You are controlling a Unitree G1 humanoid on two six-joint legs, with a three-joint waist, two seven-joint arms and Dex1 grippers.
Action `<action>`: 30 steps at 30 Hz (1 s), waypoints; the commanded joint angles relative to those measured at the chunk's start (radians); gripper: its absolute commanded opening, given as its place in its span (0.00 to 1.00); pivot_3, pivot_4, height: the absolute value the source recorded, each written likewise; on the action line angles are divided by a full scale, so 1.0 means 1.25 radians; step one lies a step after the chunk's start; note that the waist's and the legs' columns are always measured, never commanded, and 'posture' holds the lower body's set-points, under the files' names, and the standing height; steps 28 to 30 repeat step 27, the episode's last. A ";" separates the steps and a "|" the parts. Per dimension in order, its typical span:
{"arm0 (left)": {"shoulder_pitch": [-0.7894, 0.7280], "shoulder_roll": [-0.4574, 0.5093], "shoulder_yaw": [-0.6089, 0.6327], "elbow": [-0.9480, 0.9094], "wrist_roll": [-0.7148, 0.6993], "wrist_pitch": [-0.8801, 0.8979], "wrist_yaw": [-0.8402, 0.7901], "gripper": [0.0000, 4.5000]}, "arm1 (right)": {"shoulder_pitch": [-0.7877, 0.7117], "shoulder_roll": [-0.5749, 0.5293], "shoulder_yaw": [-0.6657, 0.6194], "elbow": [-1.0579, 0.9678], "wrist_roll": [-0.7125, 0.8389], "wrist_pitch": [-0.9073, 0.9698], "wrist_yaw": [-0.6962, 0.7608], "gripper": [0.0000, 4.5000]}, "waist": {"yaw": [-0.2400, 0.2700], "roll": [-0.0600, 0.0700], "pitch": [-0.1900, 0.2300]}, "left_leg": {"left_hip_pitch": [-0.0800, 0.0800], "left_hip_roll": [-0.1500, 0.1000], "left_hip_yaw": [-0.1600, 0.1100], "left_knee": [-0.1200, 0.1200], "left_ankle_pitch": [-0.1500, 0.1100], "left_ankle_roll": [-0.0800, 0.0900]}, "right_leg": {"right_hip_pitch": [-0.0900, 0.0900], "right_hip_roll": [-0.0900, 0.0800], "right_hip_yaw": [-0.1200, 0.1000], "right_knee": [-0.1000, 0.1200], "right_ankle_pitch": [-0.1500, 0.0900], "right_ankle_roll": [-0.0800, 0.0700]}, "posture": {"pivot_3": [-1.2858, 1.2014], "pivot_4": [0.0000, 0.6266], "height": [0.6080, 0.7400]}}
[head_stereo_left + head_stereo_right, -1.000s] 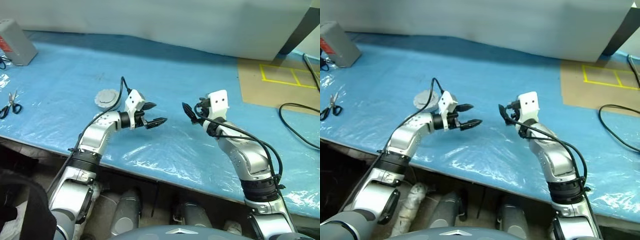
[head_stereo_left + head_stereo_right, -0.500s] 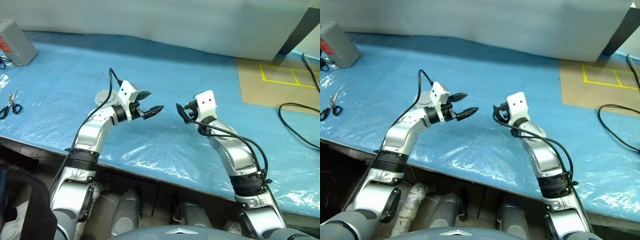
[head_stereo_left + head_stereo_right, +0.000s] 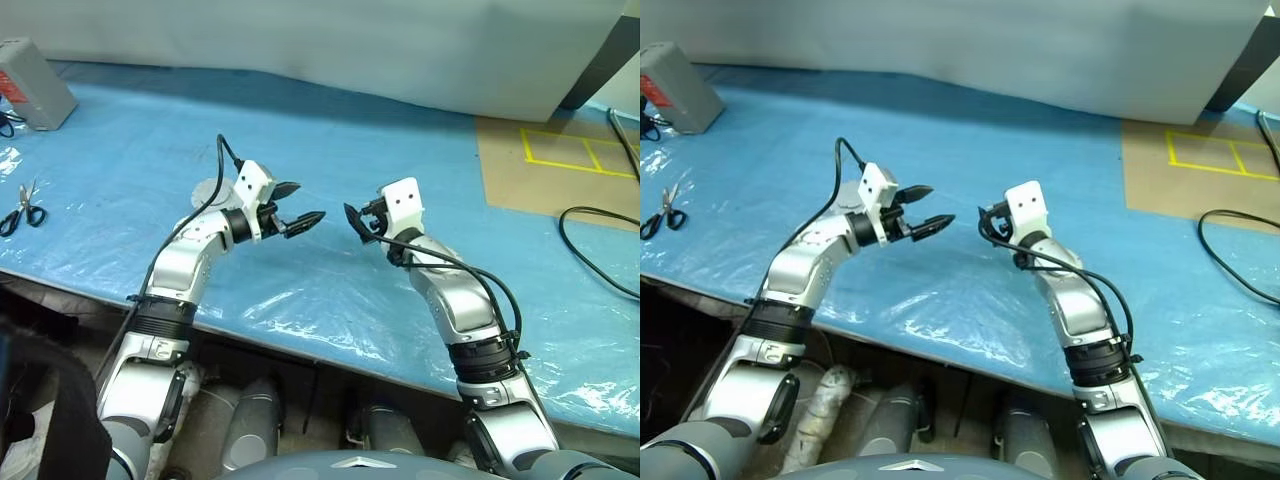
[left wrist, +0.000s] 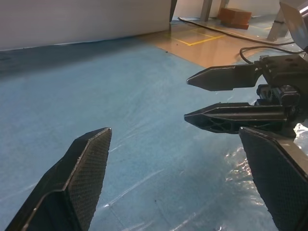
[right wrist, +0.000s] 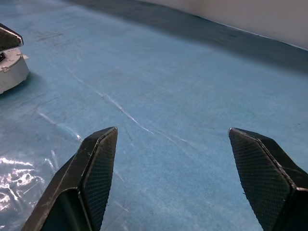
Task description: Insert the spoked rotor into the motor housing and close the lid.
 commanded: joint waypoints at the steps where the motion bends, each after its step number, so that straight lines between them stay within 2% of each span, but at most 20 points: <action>1: -0.023 -0.006 -0.003 -0.011 -0.001 -0.011 0.000 0.99 | -0.022 -0.001 -0.015 -0.017 -0.012 -0.019 0.006 0.86 | 0.000 0.000 0.000 | 0.000 0.000 0.000 0.000 0.000 0.000 | 0.000 0.000 0.000 0.000 0.000 0.000 | 0.52 0.24 1.00; 13: -0.022 -0.015 0.002 -0.013 -0.010 -0.001 0.003 0.99 | -0.013 0.002 -0.012 -0.036 -0.021 -0.002 0.011 0.86 | 0.000 0.000 0.000 | 0.000 0.000 0.000 0.000 0.000 0.000 | 0.000 0.000 0.000 0.000 0.000 0.000 | 0.52 0.24 1.00; 19: -0.009 -0.031 -0.005 -0.025 -0.011 0.004 0.012 0.99 | -0.005 0.009 -0.034 -0.056 -0.036 -0.012 -0.023 0.86 | 0.000 0.000 0.000 | 0.000 0.000 0.000 0.000 0.000 0.000 | 0.000 0.000 0.000 0.000 0.000 0.000 | 0.52 0.24 1.00; 30: -0.026 -0.052 -0.012 0.015 -0.002 -0.016 0.013 0.99 | -0.002 -0.001 -0.043 -0.062 -0.064 -0.007 -0.031 0.86 | 0.000 0.000 0.000 | 0.000 0.000 0.000 0.000 0.000 0.000 | 0.000 0.000 0.000 0.001 0.000 0.000 | 0.52 0.24 1.00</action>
